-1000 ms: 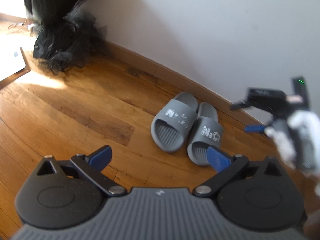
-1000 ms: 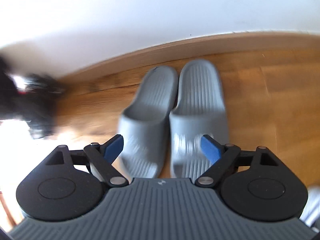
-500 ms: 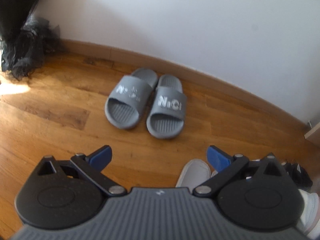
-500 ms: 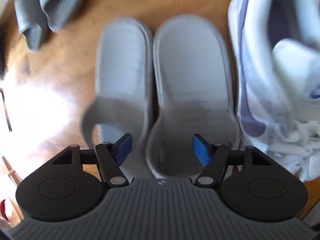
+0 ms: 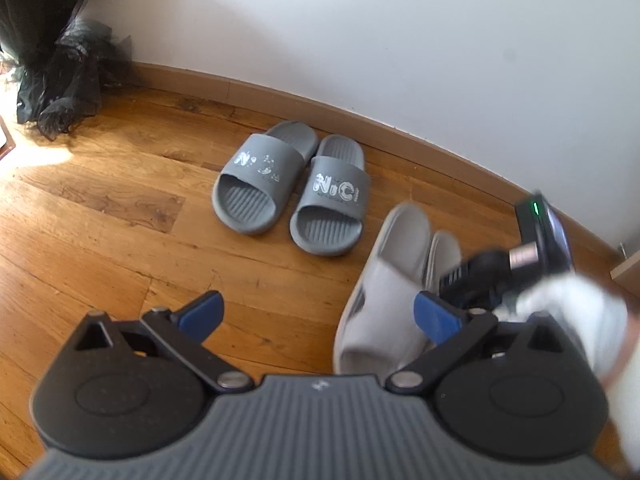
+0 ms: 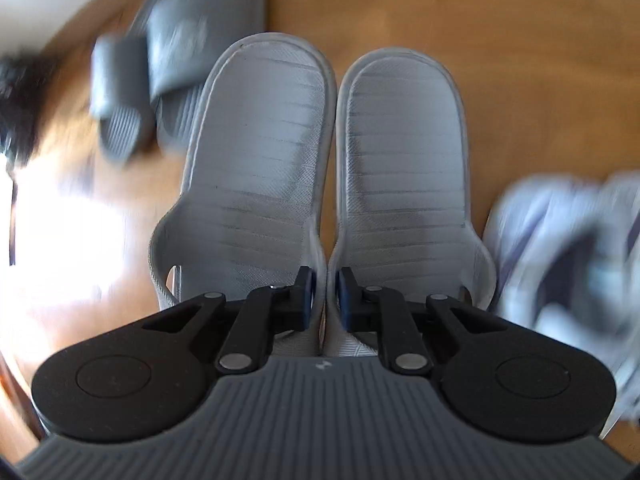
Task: Organize scattered shoes
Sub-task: 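Grasp the light grey slides and set them beside the NiCi slides with the right tool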
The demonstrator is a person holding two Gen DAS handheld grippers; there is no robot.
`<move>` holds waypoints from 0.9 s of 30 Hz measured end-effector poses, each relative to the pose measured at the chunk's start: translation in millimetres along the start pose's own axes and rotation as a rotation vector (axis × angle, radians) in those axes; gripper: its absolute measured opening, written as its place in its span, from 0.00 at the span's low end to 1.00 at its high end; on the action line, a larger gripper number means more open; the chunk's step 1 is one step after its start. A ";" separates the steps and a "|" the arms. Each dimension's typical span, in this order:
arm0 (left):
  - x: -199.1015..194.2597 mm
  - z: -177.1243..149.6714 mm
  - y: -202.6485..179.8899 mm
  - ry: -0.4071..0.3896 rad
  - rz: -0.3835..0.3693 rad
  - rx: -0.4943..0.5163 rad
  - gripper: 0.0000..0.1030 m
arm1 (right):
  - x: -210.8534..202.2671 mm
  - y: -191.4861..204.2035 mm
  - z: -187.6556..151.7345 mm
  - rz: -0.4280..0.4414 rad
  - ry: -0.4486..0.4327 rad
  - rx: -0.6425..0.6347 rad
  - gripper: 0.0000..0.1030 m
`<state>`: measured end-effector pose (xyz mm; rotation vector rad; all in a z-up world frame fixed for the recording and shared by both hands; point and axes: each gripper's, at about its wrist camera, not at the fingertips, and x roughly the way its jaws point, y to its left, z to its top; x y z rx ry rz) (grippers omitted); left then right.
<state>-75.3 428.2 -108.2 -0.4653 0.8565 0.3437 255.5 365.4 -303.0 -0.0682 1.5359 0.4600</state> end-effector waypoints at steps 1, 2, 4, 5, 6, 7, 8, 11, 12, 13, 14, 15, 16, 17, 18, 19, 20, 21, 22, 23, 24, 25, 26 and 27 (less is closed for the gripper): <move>-0.3 0.9 -2.1 -0.001 0.000 0.002 0.99 | 2.5 -1.0 16.6 -0.013 -0.004 -0.002 0.12; 0.2 1.0 -1.1 0.000 0.000 0.001 0.99 | 3.3 -2.5 25.9 -0.029 -0.007 0.001 0.12; 1.6 1.4 1.0 0.001 0.001 -0.001 0.99 | 7.6 -5.7 56.8 -0.084 -0.020 0.007 0.12; 2.2 1.7 1.5 0.002 0.004 0.000 0.99 | 10.7 -4.9 69.9 -0.105 -0.027 -0.013 0.12; 3.7 2.3 3.1 0.003 0.009 -0.001 0.99 | 13.6 -4.2 83.0 -0.124 -0.034 -0.030 0.12; 4.5 2.9 4.6 0.005 0.014 -0.004 0.99 | 15.9 -4.6 95.5 -0.132 -0.036 -0.034 0.11; 4.5 3.1 5.6 0.008 0.018 -0.005 0.99 | 16.8 -5.3 103.2 -0.135 -0.037 -0.034 0.11; 7.2 3.7 9.1 0.016 0.028 -0.006 0.99 | 9.7 -13.8 129.8 -0.151 -0.058 -0.045 0.11; 8.5 3.9 10.1 0.018 0.031 -0.005 0.99 | 6.8 -17.3 142.3 -0.159 -0.067 -0.047 0.11; 10.1 4.0 10.5 0.021 0.035 -0.004 0.99 | 14.4 -14.0 153.6 -0.164 -0.068 -0.045 0.10; 11.6 4.0 10.9 0.024 0.039 -0.003 0.99 | 19.7 -11.9 161.7 -0.168 -0.070 -0.047 0.10; 13.1 4.1 11.3 0.027 0.043 -0.002 0.99 | 25.1 -9.9 169.7 -0.172 -0.072 -0.048 0.10; 13.9 4.4 12.0 0.029 0.046 0.000 0.99 | 29.9 -9.0 176.4 -0.176 -0.074 -0.050 0.10; 14.9 5.1 12.6 0.031 0.049 0.002 0.99 | 32.7 -12.2 177.7 -0.178 -0.077 -0.058 0.10; 17.8 5.5 11.9 0.035 0.052 0.003 0.99 | 37.3 -10.6 184.7 -0.183 -0.082 -0.069 0.09; 20.7 5.9 10.5 0.041 0.053 0.004 0.99 | 38.9 -10.4 185.6 -0.185 -0.090 -0.069 0.09; 23.6 6.3 9.0 0.047 0.054 0.004 0.99 | 32.9 -15.0 189.3 -0.186 -0.095 -0.072 0.09; 25.4 6.7 7.9 0.051 0.054 0.005 0.99 | 29.9 -17.8 192.9 -0.186 -0.101 -0.073 0.09; 25.6 7.4 6.3 0.052 0.052 0.007 0.99 | 40.2 -13.3 196.6 -0.184 -0.106 -0.070 0.09; 26.2 8.2 3.7 0.053 0.051 0.011 0.99 | 40.5 -14.8 200.3 -0.182 -0.108 -0.070 0.09; 27.4 8.9 1.0 0.054 0.050 0.016 0.99 | 43.1 -16.7 206.1 -0.179 -0.112 -0.067 0.09; 28.6 9.5 -1.6 0.056 0.049 0.019 0.99 | 49.3 -15.3 208.2 -0.178 -0.118 -0.065 0.09; 29.5 9.6 -3.8 0.058 0.045 0.022 0.99 | 52.3 -15.5 211.6 -0.179 -0.123 -0.066 0.09; 30.0 9.2 -5.6 0.063 0.038 0.025 0.99 | 55.5 -15.7 215.1 -0.179 -0.126 -0.065 0.09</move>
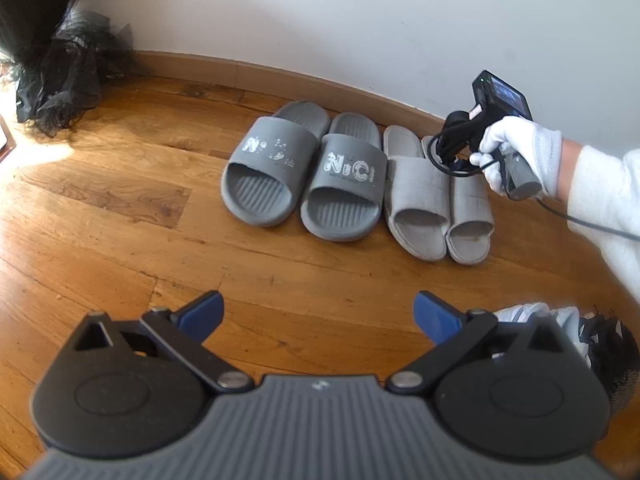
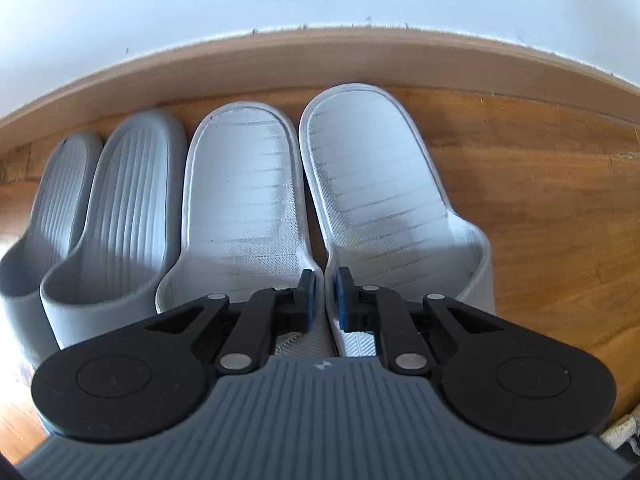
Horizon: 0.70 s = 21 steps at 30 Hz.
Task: Organize scattered shoes
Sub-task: 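Grasp the light grey slides and set them beside the NiCi slides with the right tool, then grasp the white Nike sneakers and set them beside the slides with the right tool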
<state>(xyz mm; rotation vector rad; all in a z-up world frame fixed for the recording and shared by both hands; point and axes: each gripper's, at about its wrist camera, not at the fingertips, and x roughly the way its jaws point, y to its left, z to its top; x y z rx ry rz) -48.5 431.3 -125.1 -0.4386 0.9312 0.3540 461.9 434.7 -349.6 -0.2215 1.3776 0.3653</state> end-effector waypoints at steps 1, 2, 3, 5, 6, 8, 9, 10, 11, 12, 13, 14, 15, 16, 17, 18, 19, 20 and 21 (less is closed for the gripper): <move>0.5 -0.3 -1.8 0.005 -0.007 0.004 0.99 | 4.4 0.5 2.7 0.002 0.005 0.009 0.09; 0.9 -0.6 -3.6 0.010 -0.014 0.008 0.99 | 7.7 1.9 0.6 0.003 0.006 0.013 0.09; 1.2 -0.8 -4.6 0.013 -0.019 0.011 0.99 | 6.1 -2.7 0.1 0.008 0.000 0.021 0.10; 2.1 -2.2 -4.8 0.020 -0.029 0.016 0.99 | 3.1 3.6 -6.5 0.019 -0.019 0.031 0.12; 2.0 -2.6 -6.3 0.022 -0.034 0.019 0.99 | 0.1 0.7 -7.1 0.038 -0.036 0.031 0.18; 1.5 -3.3 -9.6 0.025 -0.043 0.024 0.99 | -8.1 -1.2 -15.2 0.075 -0.044 0.021 0.39; 1.7 -3.5 -11.8 0.026 -0.049 0.026 0.99 | -20.2 -6.0 -23.1 0.102 -0.059 0.002 0.43; 1.9 -3.7 -14.7 0.028 -0.055 0.029 0.99 | -33.6 -10.5 -32.0 0.129 -0.071 -0.017 0.48; 1.5 -4.2 -17.4 0.030 -0.062 0.033 0.99 | -53.6 -13.6 -44.8 0.152 -0.067 -0.028 0.53; 1.4 -4.5 -20.5 0.032 -0.069 0.036 0.99 | -72.0 -17.8 -57.5 0.175 -0.062 -0.039 0.60; 1.0 -4.9 -24.4 0.033 -0.077 0.039 0.99 | -85.0 -25.5 -68.9 0.191 -0.056 -0.050 0.60; 0.7 -5.2 -28.3 0.035 -0.084 0.043 0.99 | -104.2 -28.1 -79.5 0.197 -0.052 -0.060 0.61; 0.0 -5.6 -33.4 0.037 -0.093 0.048 0.99 | -117.6 -44.3 -98.4 0.206 -0.044 -0.081 0.63; -1.3 -5.9 -40.1 0.040 -0.105 0.058 0.99 | -128.2 -59.2 -114.8 0.216 -0.040 -0.090 0.65; -2.5 -6.1 -46.1 0.043 -0.114 0.066 0.99 | -136.6 -69.3 -126.5 0.217 -0.040 -0.087 0.67; -3.7 -6.2 -51.6 0.045 -0.119 0.075 0.99 | -145.8 -88.4 -146.7 0.212 -0.034 -0.076 0.73; -5.2 -6.7 -57.8 0.048 -0.124 0.084 0.99 | -155.0 -106.1 -166.3 0.206 -0.027 -0.064 0.76; -6.6 -7.6 -64.8 0.051 -0.131 0.096 0.99 | -163.6 -117.9 -183.4 0.199 -0.012 -0.049 0.77; -8.1 -8.9 -72.6 0.057 -0.143 0.110 0.99 | -171.4 -128.9 -199.8 0.193 0.002 -0.036 0.77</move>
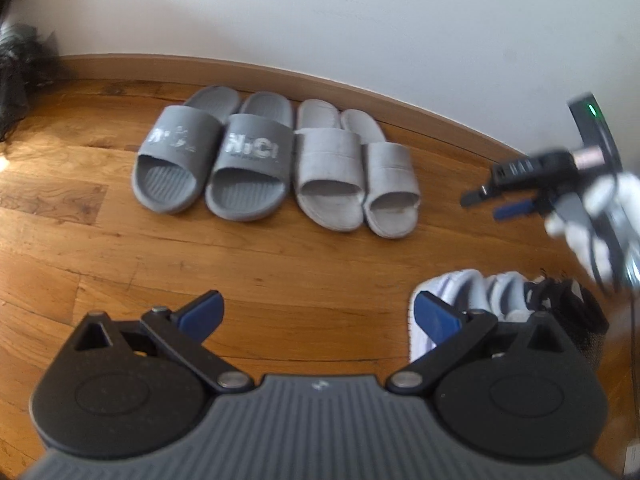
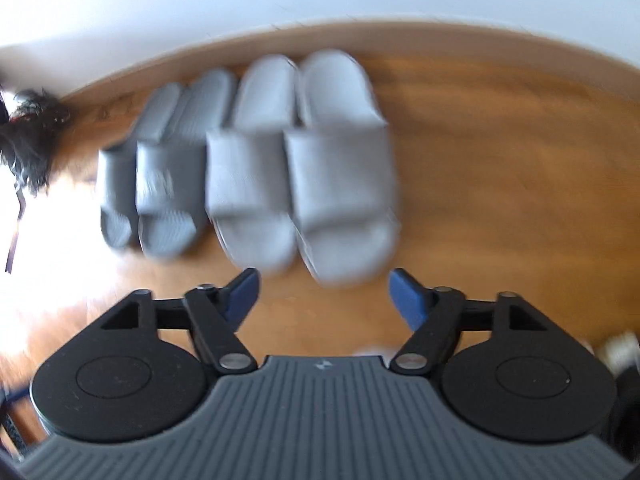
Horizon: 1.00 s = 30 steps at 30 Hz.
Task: Organize scattered shoes
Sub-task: 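Grasp the white Nike sneakers and set them beside the slides with the right tool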
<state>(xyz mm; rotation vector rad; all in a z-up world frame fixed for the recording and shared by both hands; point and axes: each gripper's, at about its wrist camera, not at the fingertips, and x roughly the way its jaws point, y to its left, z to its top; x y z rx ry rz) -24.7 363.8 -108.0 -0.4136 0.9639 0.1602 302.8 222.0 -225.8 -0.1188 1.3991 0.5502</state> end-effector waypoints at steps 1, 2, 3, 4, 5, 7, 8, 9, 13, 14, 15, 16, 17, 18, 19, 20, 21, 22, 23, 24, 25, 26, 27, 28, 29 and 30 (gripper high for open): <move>-0.5 -0.6 -8.2 0.005 -0.011 0.009 0.99 | -4.6 -6.6 -12.7 -0.008 0.014 0.007 0.77; -1.4 -1.3 -16.6 0.009 -0.023 0.011 0.99 | -8.4 -14.0 -26.2 -0.020 0.029 0.016 0.77; -1.8 -2.1 -22.9 0.012 -0.031 0.013 0.99 | -7.5 -25.0 -41.6 -0.045 0.052 0.031 0.78; -2.2 -3.3 -28.8 0.016 -0.038 0.019 0.99 | -4.1 -32.0 -49.5 -0.058 0.071 0.040 0.78; -3.6 -4.9 -38.4 0.025 -0.051 0.035 0.99 | -3.5 -35.1 -56.8 -0.072 0.082 0.049 0.77; -8.3 -8.8 -55.8 0.033 -0.068 0.075 0.99 | 3.0 -46.0 -71.3 -0.108 0.088 0.058 0.77; -9.7 -10.1 -60.9 0.031 -0.070 0.091 0.99 | 3.4 -46.8 -74.7 -0.106 0.079 0.051 0.78; -11.3 -11.4 -66.4 0.029 -0.067 0.106 0.99 | 7.5 -50.2 -78.1 -0.100 0.060 0.045 0.78; -18.6 -10.6 -91.7 0.044 -0.044 0.167 0.99 | 29.6 -61.2 -79.7 -0.118 0.042 0.091 0.78; -21.1 -10.2 -96.3 0.044 -0.040 0.182 0.99 | 32.0 -60.4 -79.4 -0.117 0.032 0.097 0.78; -23.4 -10.2 -100.7 0.042 -0.036 0.198 0.99 | 35.1 -60.0 -79.3 -0.116 0.023 0.103 0.77; -25.8 -10.1 -105.1 0.040 -0.031 0.214 0.99 | 40.0 -60.2 -79.7 -0.117 0.020 0.103 0.76; -27.1 -10.0 -108.4 0.037 -0.026 0.223 0.99 | 37.2 -55.7 -80.2 -0.120 0.021 0.107 0.76; -27.0 -9.7 -110.0 0.034 -0.021 0.222 0.99 | 41.4 -55.2 -81.2 -0.111 0.024 0.108 0.70; -26.9 -9.5 -111.6 0.031 -0.016 0.220 0.99 | 45.4 -54.6 -82.4 -0.100 0.027 0.107 0.64; -25.0 -9.0 -113.4 0.032 -0.011 0.222 1.00 | 47.6 -53.0 -85.0 -0.079 0.022 0.092 0.51; -20.5 -8.2 -115.7 0.037 -0.006 0.230 0.99 | 46.1 -49.5 -87.1 -0.082 0.008 0.070 0.50; -16.0 -7.5 -118.0 0.043 0.000 0.237 1.00 | 46.6 -48.8 -88.6 -0.088 0.001 0.062 0.45; -10.4 -6.2 -119.7 0.046 0.000 0.241 1.00 | 46.7 -48.4 -89.4 -0.089 -0.002 0.055 0.42; -3.1 -4.1 -120.7 0.047 -0.006 0.240 0.99 | 44.8 -48.0 -89.9 -0.087 -0.005 0.049 0.38; 4.1 -2.0 -121.6 0.048 -0.013 0.240 0.99 | 43.6 -49.3 -89.2 -0.083 -0.005 0.052 0.35; 9.9 -0.2 -122.5 0.047 -0.020 0.238 0.99 | 42.0 -51.8 -86.6 -0.077 -0.007 0.054 0.35; 15.1 1.8 -123.2 0.049 -0.029 0.233 0.99 | 40.2 -54.6 -83.5 -0.071 -0.010 0.057 0.34; 22.1 4.7 -123.2 0.054 -0.034 0.224 0.99 | 37.6 -59.0 -78.0 -0.063 -0.018 0.067 0.34; 27.3 6.6 -123.1 0.055 -0.034 0.212 0.99 | 34.5 -63.4 -72.0 -0.061 -0.033 0.077 0.34; 31.2 7.9 -123.1 0.052 -0.039 0.203 0.99 | 30.7 -66.8 -63.8 -0.067 -0.054 0.072 0.34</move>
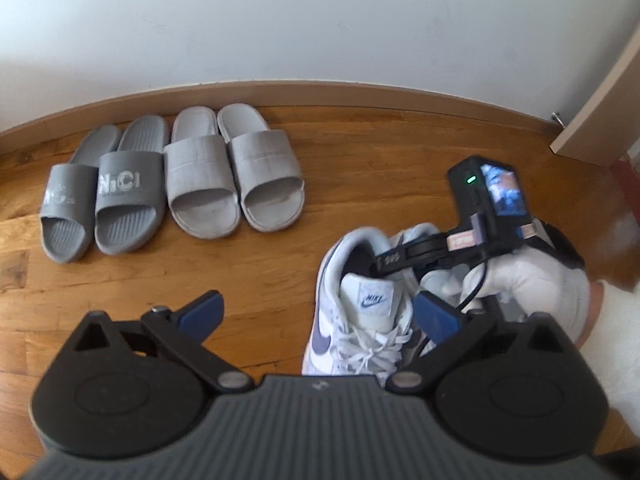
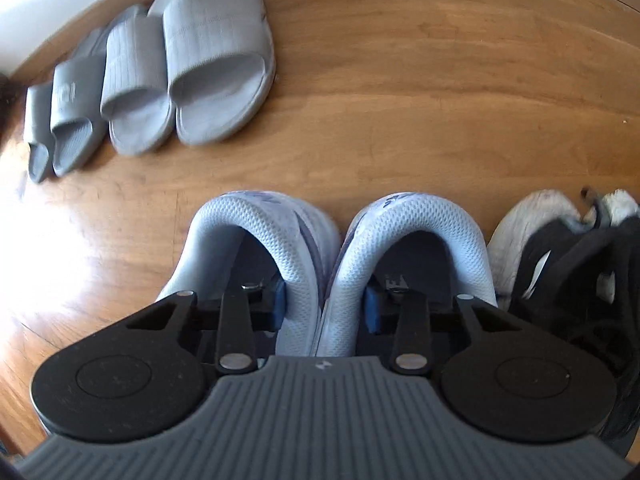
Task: Organize scattered shoes
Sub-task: 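Grasp the white Nike sneakers and set them beside the slides with the right tool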
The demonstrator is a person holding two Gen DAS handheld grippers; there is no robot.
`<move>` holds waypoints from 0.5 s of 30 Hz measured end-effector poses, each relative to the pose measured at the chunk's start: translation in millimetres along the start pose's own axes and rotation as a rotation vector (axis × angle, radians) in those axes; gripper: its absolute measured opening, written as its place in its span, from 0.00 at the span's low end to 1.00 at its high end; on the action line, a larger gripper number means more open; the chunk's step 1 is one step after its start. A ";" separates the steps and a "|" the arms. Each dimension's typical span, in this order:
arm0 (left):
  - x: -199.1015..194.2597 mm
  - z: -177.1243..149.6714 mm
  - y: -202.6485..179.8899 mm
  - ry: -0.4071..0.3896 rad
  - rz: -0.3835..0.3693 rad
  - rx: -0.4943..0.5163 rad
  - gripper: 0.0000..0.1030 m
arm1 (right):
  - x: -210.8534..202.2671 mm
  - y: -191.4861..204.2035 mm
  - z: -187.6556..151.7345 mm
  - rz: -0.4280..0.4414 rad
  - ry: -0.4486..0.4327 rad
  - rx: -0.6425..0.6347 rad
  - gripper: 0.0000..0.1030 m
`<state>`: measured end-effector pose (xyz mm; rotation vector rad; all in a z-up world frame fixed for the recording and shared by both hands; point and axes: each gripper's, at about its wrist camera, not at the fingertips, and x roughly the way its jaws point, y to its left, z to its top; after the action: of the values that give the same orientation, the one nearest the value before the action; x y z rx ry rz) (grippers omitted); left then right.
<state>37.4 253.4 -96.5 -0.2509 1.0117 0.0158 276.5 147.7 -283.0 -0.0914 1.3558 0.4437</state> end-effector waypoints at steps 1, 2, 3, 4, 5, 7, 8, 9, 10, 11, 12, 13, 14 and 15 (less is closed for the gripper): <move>4.3 1.6 0.2 -0.002 -0.007 -0.007 0.99 | -2.2 -3.2 7.9 -0.002 -0.016 0.000 0.34; 8.9 3.1 0.0 -0.003 -0.008 -0.014 0.99 | -3.9 -5.6 14.5 0.000 -0.026 0.007 0.34; 12.4 4.1 -1.2 -0.002 -0.003 -0.017 0.99 | -4.9 -10.7 28.2 0.000 -0.037 0.014 0.34; 15.3 4.9 -3.0 0.000 0.004 -0.019 0.99 | -4.5 -15.8 39.9 0.001 -0.041 0.028 0.34; 21.0 6.3 -4.4 0.004 0.017 -0.024 0.99 | -3.3 -20.3 50.8 -0.002 -0.047 0.037 0.35; 29.4 8.3 -6.0 0.009 0.031 -0.036 0.99 | -0.2 -28.0 70.8 -0.014 -0.062 0.052 0.35; 31.9 8.6 -6.0 0.013 0.028 -0.047 0.99 | 2.4 -32.4 81.6 -0.018 -0.067 0.065 0.35; 34.7 9.0 -5.7 0.018 0.025 -0.059 0.99 | 5.7 -35.5 92.1 -0.022 -0.069 0.068 0.35; 36.5 9.3 -4.6 0.023 0.024 -0.073 0.99 | 9.4 -37.5 102.6 -0.024 -0.068 0.064 0.35; 37.0 9.1 -3.3 0.026 0.031 -0.084 0.99 | 13.5 -38.5 112.9 -0.027 -0.068 0.063 0.35; 38.5 8.9 -2.2 0.027 0.040 -0.091 0.99 | 17.8 -37.0 123.0 -0.034 -0.068 0.053 0.35; 39.6 8.5 -1.2 0.027 0.047 -0.096 0.99 | 21.0 -32.1 132.2 -0.040 -0.076 0.035 0.35; 40.3 7.9 -0.2 0.028 0.052 -0.097 0.99 | 24.1 -27.2 141.3 -0.045 -0.084 0.017 0.35; 40.5 7.4 0.5 0.027 0.056 -0.099 0.99 | 27.3 -22.3 150.4 -0.050 -0.093 0.000 0.34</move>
<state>65.1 251.3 -126.9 -0.3138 1.0457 0.1136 427.1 181.9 -279.7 -0.1038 1.2598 0.4013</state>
